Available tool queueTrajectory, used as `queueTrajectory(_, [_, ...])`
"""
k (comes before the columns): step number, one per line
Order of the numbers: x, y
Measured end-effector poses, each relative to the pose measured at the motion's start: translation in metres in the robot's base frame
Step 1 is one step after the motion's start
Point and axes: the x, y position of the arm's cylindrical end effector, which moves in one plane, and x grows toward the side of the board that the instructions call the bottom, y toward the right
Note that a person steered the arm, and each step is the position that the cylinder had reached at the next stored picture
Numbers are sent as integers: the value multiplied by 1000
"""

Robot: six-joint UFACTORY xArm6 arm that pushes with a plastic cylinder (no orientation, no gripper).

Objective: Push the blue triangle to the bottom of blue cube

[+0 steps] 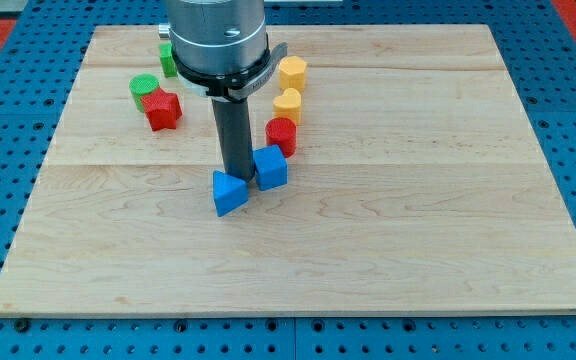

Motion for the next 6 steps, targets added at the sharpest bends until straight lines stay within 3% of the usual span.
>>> queueTrajectory(1, [0,-60])
queueTrajectory(3, [55,-63])
queueTrajectory(6, [34,-55])
